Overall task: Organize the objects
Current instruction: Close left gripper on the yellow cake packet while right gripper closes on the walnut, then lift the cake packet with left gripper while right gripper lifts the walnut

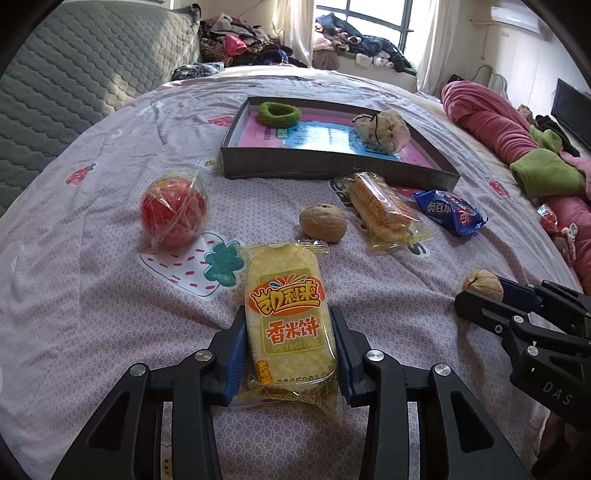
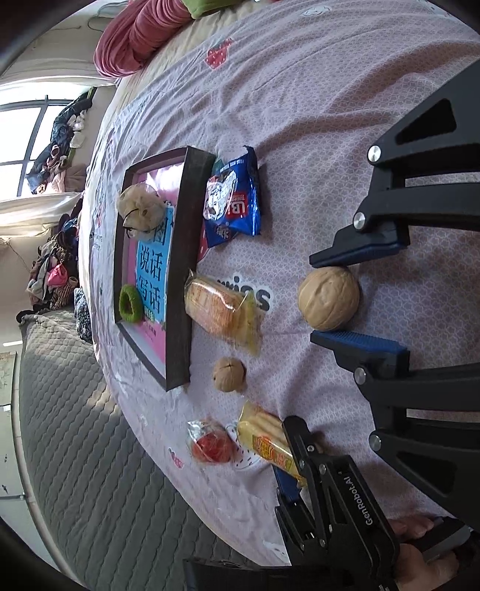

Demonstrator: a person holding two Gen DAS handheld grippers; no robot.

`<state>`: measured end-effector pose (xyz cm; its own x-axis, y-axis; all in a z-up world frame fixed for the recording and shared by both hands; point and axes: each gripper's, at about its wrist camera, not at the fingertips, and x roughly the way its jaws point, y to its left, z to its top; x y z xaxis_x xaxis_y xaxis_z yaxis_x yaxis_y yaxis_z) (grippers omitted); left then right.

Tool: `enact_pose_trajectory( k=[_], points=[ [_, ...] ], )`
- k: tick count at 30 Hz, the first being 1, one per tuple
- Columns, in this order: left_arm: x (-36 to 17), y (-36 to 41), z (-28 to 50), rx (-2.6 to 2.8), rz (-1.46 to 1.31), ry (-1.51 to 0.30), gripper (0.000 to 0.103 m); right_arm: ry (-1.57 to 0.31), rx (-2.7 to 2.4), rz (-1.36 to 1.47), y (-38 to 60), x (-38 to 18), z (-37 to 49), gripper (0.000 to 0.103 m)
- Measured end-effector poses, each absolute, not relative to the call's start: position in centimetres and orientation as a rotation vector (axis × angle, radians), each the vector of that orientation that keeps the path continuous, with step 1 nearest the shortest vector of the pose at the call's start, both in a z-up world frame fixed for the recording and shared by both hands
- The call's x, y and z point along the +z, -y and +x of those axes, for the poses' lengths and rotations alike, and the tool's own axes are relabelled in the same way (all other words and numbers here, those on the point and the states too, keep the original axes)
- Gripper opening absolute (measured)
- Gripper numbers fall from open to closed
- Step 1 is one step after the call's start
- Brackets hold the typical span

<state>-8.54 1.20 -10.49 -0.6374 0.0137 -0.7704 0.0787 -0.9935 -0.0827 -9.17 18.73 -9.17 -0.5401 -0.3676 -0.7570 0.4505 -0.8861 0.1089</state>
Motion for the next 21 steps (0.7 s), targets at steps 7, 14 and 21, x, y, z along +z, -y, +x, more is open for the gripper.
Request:
enact_pose_trajectory(
  k=[7, 14, 21],
  points=[
    [-9.7, -1.4, -8.1, -2.805, 1.274, -0.116, 0.042, -0.136, -2.405, 1.127, -18.4, -8.8, -8.7, 0.035],
    [-8.9, -1.7, -7.6, -2.82, 1.241, -0.094, 0.042, -0.129, -2.407, 1.102, -18.2, -8.3, -8.2, 0.035],
    [-7.6, -2.0, -7.1, -2.844, 1.199, -0.091, 0.042, -0.116, -2.444, 1.064, -18.4, -6.9, -7.7, 0.034]
  ],
)
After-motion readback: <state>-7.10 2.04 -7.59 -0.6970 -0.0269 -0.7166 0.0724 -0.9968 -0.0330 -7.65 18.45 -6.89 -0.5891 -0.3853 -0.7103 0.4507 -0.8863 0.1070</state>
